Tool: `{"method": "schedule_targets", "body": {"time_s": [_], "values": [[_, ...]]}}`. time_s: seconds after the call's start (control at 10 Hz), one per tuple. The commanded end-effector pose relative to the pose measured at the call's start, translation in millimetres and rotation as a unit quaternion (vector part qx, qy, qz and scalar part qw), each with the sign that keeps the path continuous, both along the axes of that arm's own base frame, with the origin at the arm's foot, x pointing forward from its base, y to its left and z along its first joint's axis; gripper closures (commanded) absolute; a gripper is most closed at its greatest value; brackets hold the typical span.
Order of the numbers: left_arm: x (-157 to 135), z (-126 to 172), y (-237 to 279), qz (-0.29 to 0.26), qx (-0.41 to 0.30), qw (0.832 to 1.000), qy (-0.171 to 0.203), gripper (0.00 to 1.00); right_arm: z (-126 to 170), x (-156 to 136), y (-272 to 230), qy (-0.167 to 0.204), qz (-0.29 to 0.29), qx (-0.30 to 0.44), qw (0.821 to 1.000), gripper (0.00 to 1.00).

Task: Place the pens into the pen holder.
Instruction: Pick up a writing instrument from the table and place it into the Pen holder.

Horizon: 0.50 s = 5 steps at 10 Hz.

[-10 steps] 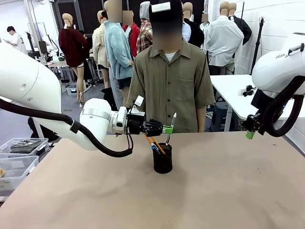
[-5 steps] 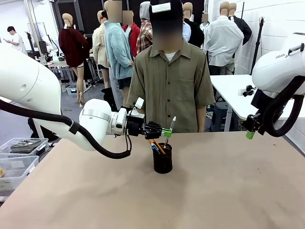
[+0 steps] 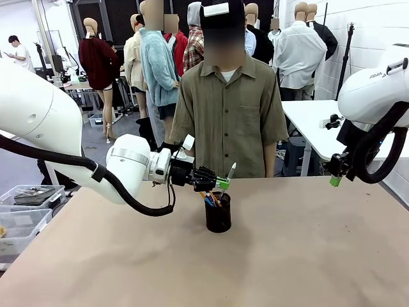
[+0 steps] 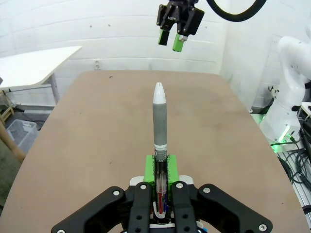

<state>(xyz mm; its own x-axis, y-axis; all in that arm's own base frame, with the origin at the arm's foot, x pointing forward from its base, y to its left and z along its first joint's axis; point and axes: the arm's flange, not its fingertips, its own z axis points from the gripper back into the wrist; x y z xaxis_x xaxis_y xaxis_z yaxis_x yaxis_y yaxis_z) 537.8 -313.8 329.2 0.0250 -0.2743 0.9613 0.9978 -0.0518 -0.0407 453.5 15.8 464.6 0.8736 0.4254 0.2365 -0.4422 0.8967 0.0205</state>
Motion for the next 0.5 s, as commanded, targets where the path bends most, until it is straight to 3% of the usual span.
{"method": "schedule_targets", "body": {"time_s": [0.0,0.1,0.2,0.4], "values": [[-4.0,1.3,-0.2,-0.004,0.008,1.0,-0.018,0.71,-3.3,-1.7,-0.6,-0.008,0.001,-0.012,1.0,0.36],[-4.7,2.0,0.1,-0.004,0.004,1.0,-0.022,0.51,-3.3,-1.7,-0.6,-0.008,0.001,-0.012,1.0,0.36],[-5.2,3.0,1.4,-0.001,0.0,1.0,-0.028,0.4,-3.3,-1.7,-0.6,-0.008,0.001,-0.012,1.0,0.36],[-6.5,5.2,5.4,0.008,-0.011,0.999,-0.037,0.4,-3.3,-1.7,-0.6,-0.008,0.001,-0.012,1.0,0.36]]}}
